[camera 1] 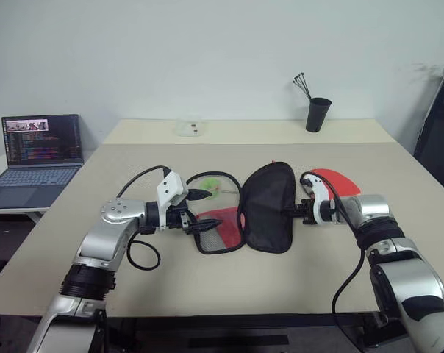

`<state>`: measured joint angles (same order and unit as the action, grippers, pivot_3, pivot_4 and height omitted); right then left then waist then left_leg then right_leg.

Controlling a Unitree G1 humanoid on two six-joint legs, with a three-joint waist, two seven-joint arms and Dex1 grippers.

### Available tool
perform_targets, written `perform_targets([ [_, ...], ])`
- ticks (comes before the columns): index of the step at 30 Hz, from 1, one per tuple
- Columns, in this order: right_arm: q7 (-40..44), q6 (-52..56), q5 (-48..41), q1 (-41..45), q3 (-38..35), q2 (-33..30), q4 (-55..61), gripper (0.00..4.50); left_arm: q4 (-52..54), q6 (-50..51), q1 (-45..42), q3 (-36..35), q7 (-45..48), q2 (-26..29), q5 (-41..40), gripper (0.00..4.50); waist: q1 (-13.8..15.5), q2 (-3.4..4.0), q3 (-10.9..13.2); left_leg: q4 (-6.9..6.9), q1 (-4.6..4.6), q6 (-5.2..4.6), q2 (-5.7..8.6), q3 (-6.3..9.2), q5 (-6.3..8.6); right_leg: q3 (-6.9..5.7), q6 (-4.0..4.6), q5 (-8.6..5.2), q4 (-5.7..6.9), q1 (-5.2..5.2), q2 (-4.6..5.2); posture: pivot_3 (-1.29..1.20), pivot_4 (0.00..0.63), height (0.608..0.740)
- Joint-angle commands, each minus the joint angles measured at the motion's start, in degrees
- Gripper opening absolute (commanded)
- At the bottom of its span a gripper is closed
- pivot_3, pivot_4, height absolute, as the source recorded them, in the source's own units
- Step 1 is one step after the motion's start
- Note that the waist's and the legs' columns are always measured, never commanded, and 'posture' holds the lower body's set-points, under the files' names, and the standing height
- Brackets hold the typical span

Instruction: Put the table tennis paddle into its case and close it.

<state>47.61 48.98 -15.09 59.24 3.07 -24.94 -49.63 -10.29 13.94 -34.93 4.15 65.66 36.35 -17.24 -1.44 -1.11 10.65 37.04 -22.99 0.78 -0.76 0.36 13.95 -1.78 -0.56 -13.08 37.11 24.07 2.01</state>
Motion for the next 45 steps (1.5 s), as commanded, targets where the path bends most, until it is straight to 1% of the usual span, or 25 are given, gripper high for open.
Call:
perform_targets([
  [1,1.8,-2.1,1.8,2.7,0.0,-2.0,-1.0,0.03,-0.6,-1.9,-2.1,-0.2,0.4,-0.6,0.4,4.5,0.0,0.0,0.0,0.0,0.0,0.0,0.0,-0.03,0.0,0.0,0.0,0.0,0.0,0.0,0.0,0.0,0.15,0.74],
  [5,2.3,-3.5,3.2,4.1,0.0,-2.1,-3.4,0.03,-1.1,-2.3,-2.5,0.1,0.8,-1.4,0.7,4.5,0.0,0.0,0.0,-0.01,0.01,0.0,-0.01,-0.17,0.0,0.07,0.0,0.0,0.0,0.02,0.0,0.0,0.15,0.74],
  [10,0.2,-5.0,3.4,5.8,-1.9,-0.7,-6.4,0.03,-1.1,-2.5,-2.5,0.4,1.0,-2.0,1.0,4.5,-0.1,0.0,0.0,-0.01,0.04,0.0,-0.01,-0.34,0.0,0.28,-0.01,0.02,0.03,0.06,-0.01,0.0,0.15,0.74],
  [11,-0.4,-5.5,3.7,5.8,-2.0,-0.6,-6.8,0.26,-1.2,-2.6,-2.5,0.5,1.0,-2.1,1.1,4.5,-0.1,0.0,0.0,-0.01,0.04,0.0,-0.02,-0.37,0.0,0.38,-0.02,0.02,0.04,0.07,-0.01,0.0,0.15,0.74],
  [13,-1.8,-6.3,4.1,6.0,-2.4,-0.5,-7.6,0.87,-1.1,-2.7,-2.3,0.6,1.1,-2.2,1.2,4.5,-0.1,0.0,0.0,-0.01,0.05,0.0,-0.03,-0.43,0.0,0.55,-0.04,0.04,0.04,0.09,-0.01,0.0,0.15,0.74],
  [14,-2.7,-7.9,4.8,6.0,-2.3,-0.6,-7.9,1.08,-0.9,-2.7,-2.2,0.6,1.1,-2.3,1.2,4.5,-0.1,0.0,0.0,-0.01,0.05,0.0,-0.02,-0.44,0.0,0.58,-0.04,0.04,0.04,0.09,0.0,0.0,0.15,0.74],
  [16,-3.7,-10.1,5.6,6.3,-2.4,-0.7,-8.5,1.71,-0.8,-2.8,-2.0,0.7,1.1,-2.4,1.3,4.5,-0.1,0.0,0.0,0.0,0.06,0.0,-0.02,-0.5,0.0,0.65,-0.07,0.06,0.03,0.1,0.0,0.0,0.15,0.74],
  [17,-3.7,-11.1,6.0,6.4,-2.4,-0.8,-8.7,2.11,-0.8,-2.8,-2.0,0.6,1.1,-2.5,1.3,4.5,-0.1,0.0,0.0,0.0,0.06,0.0,-0.02,-0.51,0.0,0.68,-0.09,0.06,0.03,0.1,0.0,0.0,0.15,0.74],
  [19,-3.4,-16.9,8.7,6.6,-0.5,-2.0,-8.1,2.77,-0.7,-2.7,-1.9,0.6,1.0,-2.7,1.3,4.5,-0.1,0.0,0.0,0.0,0.07,0.0,-0.01,-0.54,0.0,0.71,-0.1,0.07,0.02,0.1,0.0,0.0,0.15,0.74],
  [22,-2.8,-22.2,11.1,7.3,0.3,-3.6,-8.2,3.74,-0.6,-2.6,-1.9,0.6,1.0,-2.9,1.3,4.5,-0.1,0.0,0.0,-0.01,0.07,0.0,-0.01,-0.58,0.0,0.76,-0.12,0.08,0.02,0.14,-0.01,0.0,0.15,0.74],
  [24,0.1,-24.6,11.8,7.2,0.6,-6.0,-7.2,4.45,-0.4,-2.5,-1.9,0.7,0.9,-3.3,1.3,4.5,-0.1,0.0,0.0,-0.01,0.07,0.0,-0.01,-0.62,0.0,0.8,-0.13,0.09,0.01,0.14,-0.01,0.0,0.15,0.74],
  [26,4.5,-26.7,12.3,5.5,1.0,-9.1,-4.1,4.48,-0.2,-2.4,-1.8,0.8,0.8,-3.6,1.2,4.5,0.0,-0.01,0.0,0.0,0.06,0.0,0.0,-0.62,0.0,0.8,-0.14,0.09,-0.01,0.13,0.0,0.0,0.15,0.74],
  [28,7.1,-27.8,12.7,3.5,1.4,-11.4,-1.6,4.48,0.0,-2.2,-1.9,0.6,0.9,-3.9,0.9,4.5,-0.1,-0.01,0.0,0.0,0.06,0.0,0.0,-0.64,0.0,0.82,-0.16,0.1,-0.03,0.14,0.0,0.0,0.15,0.74],
  [31,8.4,-26.0,11.6,0.2,-0.3,-14.6,1.4,4.48,0.8,-1.9,-2.0,0.6,1.3,-4.4,0.4,4.5,-0.1,-0.01,0.0,0.0,0.08,0.0,0.0,-0.66,0.0,0.84,-0.16,0.1,-0.03,0.12,-0.02,0.0,0.15,0.74],
  [34,6.0,-25.6,10.2,-3.9,-3.5,-16.7,3.3,4.48,2.0,-1.4,-2.2,0.9,1.6,-5.0,0.0,4.5,-0.1,-0.02,0.0,0.01,0.1,0.0,0.02,-0.66,0.0,0.84,-0.16,0.1,0.0,0.12,-0.04,0.0,0.15,0.74],
  [38,3.0,-25.2,9.8,-8.9,-5.9,-17.4,3.9,4.48,1.6,-1.7,-3.0,1.7,2.6,-5.3,0.4,4.5,-0.1,-0.02,0.0,0.03,0.13,0.0,0.02,-0.75,0.0,0.96,-0.17,0.11,0.02,0.12,-0.04,0.0,0.15,0.74],
  [41,-1.0,-26.2,10.3,-9.7,-7.3,-17.1,0.7,4.48,-0.1,-2.5,-4.2,2.2,3.2,-5.6,1.0,4.5,-0.3,-0.02,0.0,0.03,0.18,0.0,0.04,-0.87,0.0,1.05,-0.19,0.12,0.01,0.12,-0.06,0.0,0.15,0.74],
  [45,-4.6,-27.8,10.3,-8.1,-8.6,-16.1,-4.4,4.48,-1.2,-2.9,-5.1,2.5,3.6,-5.9,1.0,4.5,-0.3,-0.02,0.0,0.06,0.22,0.0,0.07,-0.94,-0.01,1.1,-0.22,0.14,0.01,0.11,-0.15,0.0,0.15,0.74],
])
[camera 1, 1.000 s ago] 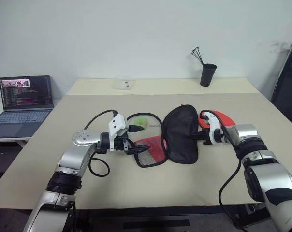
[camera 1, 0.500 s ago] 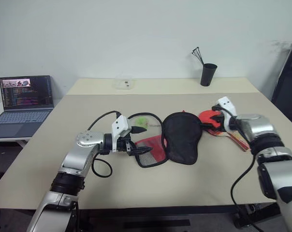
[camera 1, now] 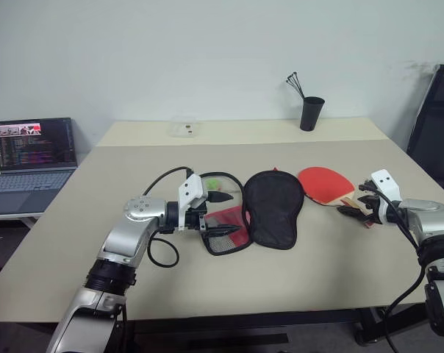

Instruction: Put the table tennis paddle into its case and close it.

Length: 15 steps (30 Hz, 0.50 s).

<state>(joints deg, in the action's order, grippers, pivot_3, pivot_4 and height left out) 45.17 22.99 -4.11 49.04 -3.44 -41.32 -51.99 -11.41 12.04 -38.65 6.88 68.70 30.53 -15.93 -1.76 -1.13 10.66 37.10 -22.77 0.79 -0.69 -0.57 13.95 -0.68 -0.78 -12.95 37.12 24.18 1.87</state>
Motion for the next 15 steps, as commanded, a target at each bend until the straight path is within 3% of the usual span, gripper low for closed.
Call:
perform_targets([
  [1,-2.9,-2.3,-0.7,2.7,-2.2,0.6,-3.5,4.48,-0.2,-1.1,-1.4,-0.1,0.7,-0.2,-0.2,4.5,-0.1,0.0,0.0,0.0,0.02,0.0,0.0,-0.04,0.0,0.02,0.0,0.0,0.0,0.0,-0.05,0.0,0.15,0.74],
  [15,-7.8,-8.6,2.7,8.7,-0.6,5.6,-15.8,4.48,-0.4,-1.2,-0.7,-0.3,1.1,0.2,0.2,4.5,0.0,0.0,0.0,-0.01,0.02,0.0,-0.04,-0.07,0.0,0.11,0.04,0.04,-0.04,0.0,-0.2,0.0,0.15,0.74],
])
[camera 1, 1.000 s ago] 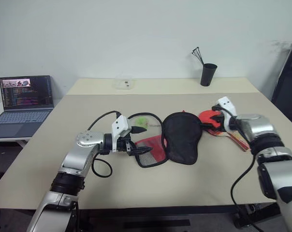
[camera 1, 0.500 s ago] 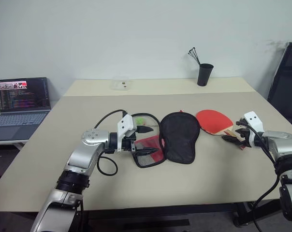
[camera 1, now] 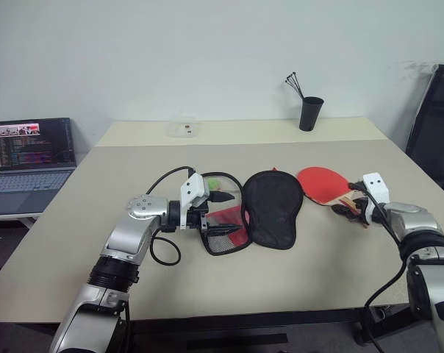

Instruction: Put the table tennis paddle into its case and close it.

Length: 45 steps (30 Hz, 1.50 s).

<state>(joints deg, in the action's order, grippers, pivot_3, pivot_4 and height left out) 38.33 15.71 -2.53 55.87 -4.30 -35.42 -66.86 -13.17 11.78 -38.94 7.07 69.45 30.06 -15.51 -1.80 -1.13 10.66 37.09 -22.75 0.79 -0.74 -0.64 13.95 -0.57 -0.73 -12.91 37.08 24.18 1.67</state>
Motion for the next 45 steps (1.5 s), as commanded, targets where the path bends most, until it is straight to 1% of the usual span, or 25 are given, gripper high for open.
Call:
perform_targets([
  [1,-1.2,-1.5,1.5,2.0,0.4,-0.2,-1.3,4.48,1.5,-0.9,-0.3,-0.6,0.3,0.7,-0.1,4.5,0.0,0.0,0.0,0.0,0.0,0.0,0.0,0.0,0.0,0.0,0.0,0.0,0.0,0.0,0.0,0.0,0.15,0.74],
  [2,-1.7,-1.5,1.8,2.2,0.4,-0.1,-1.6,4.48,1.6,-0.9,-0.2,-0.6,0.3,0.8,-0.1,4.5,0.0,0.0,0.0,0.0,0.01,0.0,0.0,-0.01,0.0,0.0,0.0,0.0,0.02,0.0,0.01,0.0,0.15,0.74],
  [5,-3.5,-0.9,2.0,2.5,-0.3,0.0,-2.3,3.95,1.9,-0.9,0.3,-0.8,0.0,1.2,0.0,4.5,0.0,0.0,0.0,0.02,0.02,0.0,0.0,0.01,0.0,-0.01,0.0,0.0,0.04,-0.01,0.01,0.0,0.15,0.74],
  [10,-6.5,0.2,1.7,1.9,-1.1,-0.1,-2.3,2.32,3.0,-0.6,1.8,-1.4,-0.6,1.9,-0.3,4.5,0.0,0.0,0.0,0.05,0.03,0.0,-0.02,0.03,0.0,0.0,0.0,0.01,0.05,-0.04,0.02,0.0,0.15,0.74],
  [13,-7.6,0.5,1.4,1.4,-1.5,-0.7,-1.6,1.42,3.7,-0.5,2.8,-1.8,-1.1,2.3,-0.4,4.5,0.0,-0.01,0.0,0.07,0.02,0.0,-0.03,0.03,0.0,0.0,0.0,0.01,0.05,-0.05,0.03,0.0,0.15,0.74],
  [14,-7.8,0.4,1.4,1.1,-1.5,-1.1,-1.2,1.21,3.9,-0.5,3.2,-1.9,-1.3,2.5,-0.5,4.5,0.1,-0.01,0.0,0.08,0.03,0.0,-0.02,0.03,0.0,0.0,-0.01,0.02,0.05,-0.05,0.03,0.0,0.15,0.74],
  [15,-8.1,0.4,1.3,0.9,-1.7,-1.4,-0.8,1.1,4.1,-0.5,3.5,-2.1,-1.5,2.6,-0.5,4.5,0.1,-0.01,0.0,0.08,0.02,0.0,-0.03,0.03,0.0,0.0,-0.02,0.02,0.05,-0.05,0.04,0.0,0.15,0.74],
  [20,-9.7,2.4,0.0,-0.8,-3.5,-2.7,3.7,1.1,5.7,-0.2,5.2,-2.5,-2.2,3.2,-0.9,4.5,0.4,-0.01,0.0,0.07,0.0,0.0,-0.04,0.05,0.0,-0.01,-0.02,0.03,0.03,-0.05,0.11,0.0,0.15,0.74],
  [23,-10.4,5.6,-1.3,-3.1,-4.8,-2.5,10.4,1.1,6.8,0.2,6.1,-2.7,-2.5,3.4,-1.2,4.5,0.5,-0.01,0.0,0.07,-0.07,0.0,-0.05,0.08,0.0,-0.03,-0.03,0.03,0.01,-0.04,0.21,0.0,0.15,0.74],
  [24,-10.8,7.8,-2.1,-4.5,-5.4,-2.2,14.8,1.1,7.2,0.4,6.4,-2.9,-2.7,3.5,-1.3,4.5,0.4,-0.01,0.0,0.06,-0.07,0.0,-0.04,0.07,0.0,-0.03,-0.04,0.03,0.0,-0.04,0.25,0.0,0.15,0.74],
  [26,-13.0,16.0,-4.9,-8.7,-7.7,-0.7,29.5,1.1,8.1,0.7,7.4,-3.4,-3.1,3.9,-1.8,4.5,0.3,0.0,0.0,0.05,-0.09,0.0,-0.06,0.08,0.0,-0.02,-0.05,0.03,0.0,-0.01,0.28,0.0,0.15,0.74],
  [28,-15.4,22.7,-6.9,-12.0,-9.5,0.8,41.3,1.1,8.6,1.0,8.0,-3.9,-3.2,4.2,-2.0,4.5,0.3,0.0,0.0,0.02,-0.12,0.0,-0.07,0.21,0.0,-0.02,-0.05,0.03,0.06,0.05,0.3,0.0,0.15,0.74],
  [30,-19.0,31.2,-9.6,-14.6,-11.4,4.2,54.4,1.1,8.8,1.0,8.8,-4.3,-3.2,4.7,-2.1,4.5,-0.1,0.02,0.0,0.0,-0.11,0.0,-0.09,0.27,0.0,-0.02,-0.05,0.03,0.1,0.1,0.28,0.0,0.15,0.74],
  [32,-24.0,40.5,-12.9,-16.6,-12.9,11.1,68.0,1.1,9.1,1.0,9.4,-4.7,-3.2,5.1,-2.3,4.5,-0.2,0.03,0.0,0.0,-0.04,0.0,-0.14,0.28,0.0,-0.02,-0.05,0.03,0.2,0.13,0.18,0.0,0.15,0.74],
  [35,-29.0,50.3,-15.7,-17.9,-13.2,20.5,79.7,1.1,9.7,1.3,9.9,-4.9,-3.0,5.4,-2.9,4.5,-0.2,0.04,0.0,0.02,0.06,0.0,-0.31,0.36,0.0,0.01,-0.04,0.03,0.32,0.12,-0.13,0.0,0.15,0.74],
  [36,-30.5,52.7,-16.2,-18.1,-13.1,23.5,82.1,1.1,9.9,1.4,9.9,-5.0,-2.8,5.4,-3.1,4.5,0.0,0.04,0.0,0.05,0.07,0.0,-0.61,0.37,0.0,-0.01,-0.03,0.03,0.39,0.12,-0.26,0.0,0.15,0.74],
  [39,-36.1,58.4,-17.5,-17.4,-13.2,35.2,86.4,1.1,10.4,1.4,10.0,-5.2,-2.0,6.0,-3.9,4.5,0.2,0.03,0.0,0.09,0.08,0.0,-0.75,0.4,0.0,-0.06,-0.01,0.0,0.52,0.15,-0.42,0.0,0.15,0.74],
  [41,-38.3,59.5,-17.0,-17.1,-13.1,39.0,86.6,1.1,10.4,1.3,10.0,-5.2,-1.9,6.4,-4.0,4.5,0.3,0.04,0.0,0.1,0.08,0.01,-0.77,0.4,0.0,-0.05,0.05,-0.01,0.58,0.2,-0.45,0.0,0.15,0.74],
  [45,-41.0,58.0,-15.8,-17.6,-12.7,42.1,84.0,1.1,10.1,0.9,10.1,-5.4,-2.0,7.0,-3.7,4.5,0.5,0.03,0.0,0.17,-0.02,0.01,-0.68,0.39,0.0,-0.07,0.06,-0.01,0.52,0.21,-0.37,0.0,0.15,0.74],
])
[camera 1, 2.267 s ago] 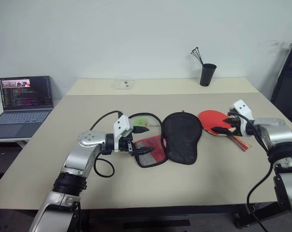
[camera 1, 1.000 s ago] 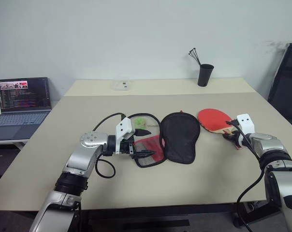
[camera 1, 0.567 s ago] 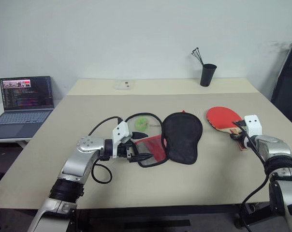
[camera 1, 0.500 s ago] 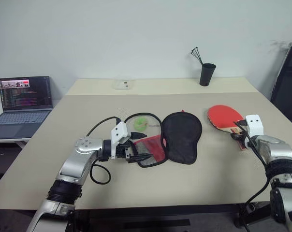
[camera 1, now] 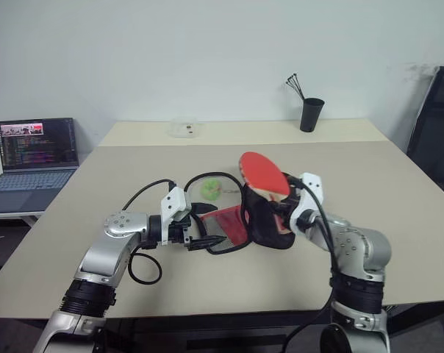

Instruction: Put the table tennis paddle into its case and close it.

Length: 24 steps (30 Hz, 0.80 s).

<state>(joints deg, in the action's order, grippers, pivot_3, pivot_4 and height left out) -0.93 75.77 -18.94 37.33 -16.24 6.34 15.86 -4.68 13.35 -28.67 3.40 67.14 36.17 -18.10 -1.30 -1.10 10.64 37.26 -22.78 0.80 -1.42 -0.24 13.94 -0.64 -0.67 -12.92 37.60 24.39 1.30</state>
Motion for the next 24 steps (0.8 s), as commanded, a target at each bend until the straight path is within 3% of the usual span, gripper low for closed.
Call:
perform_targets([
  [1,-2.0,-2.5,0.6,0.9,-0.6,0.4,0.9,1.1,1.6,-0.7,-0.2,-1.7,0.3,0.9,-1.1,4.5,0.0,0.0,0.0,0.0,-0.01,0.0,0.03,0.0,0.0,0.0,0.0,0.0,-0.03,0.0,0.03,0.0,0.15,0.74],
  [24,-8.2,-12.0,3.7,-1.0,1.4,2.3,-9.8,1.1,2.5,-1.1,2.0,-1.9,-1.2,0.8,-0.9,4.5,-0.5,-0.01,0.0,-0.13,0.03,-0.01,-0.12,-0.05,0.0,0.03,-0.02,-0.04,-0.05,0.07,-0.13,0.0,0.15,0.74],
])
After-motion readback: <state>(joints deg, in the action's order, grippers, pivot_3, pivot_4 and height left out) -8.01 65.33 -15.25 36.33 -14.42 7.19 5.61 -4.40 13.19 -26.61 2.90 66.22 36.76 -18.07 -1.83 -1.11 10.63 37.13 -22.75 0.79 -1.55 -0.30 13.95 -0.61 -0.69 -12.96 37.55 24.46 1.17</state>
